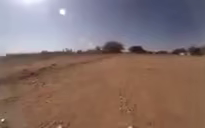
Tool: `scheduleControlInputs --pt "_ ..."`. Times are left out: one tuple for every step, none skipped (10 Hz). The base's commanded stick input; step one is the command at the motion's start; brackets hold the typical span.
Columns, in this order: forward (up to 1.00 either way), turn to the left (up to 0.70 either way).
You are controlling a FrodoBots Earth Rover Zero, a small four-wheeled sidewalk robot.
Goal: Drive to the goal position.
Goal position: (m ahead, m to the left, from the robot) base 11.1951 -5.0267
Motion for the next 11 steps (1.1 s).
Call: scheduleControlInputs --pt "1.0 -0.27" --pt "1.0 -0.27" --pt "1.0 -0.27" --pt "1.0 -0.27" --pt "1.0 -0.27" --pt "1.0 -0.27" --pt "1.0 -0.27" --pt "1.0 -0.27" --pt "1.0 -0.27" --pt "1.0 -0.27" --pt "1.0 -0.27"
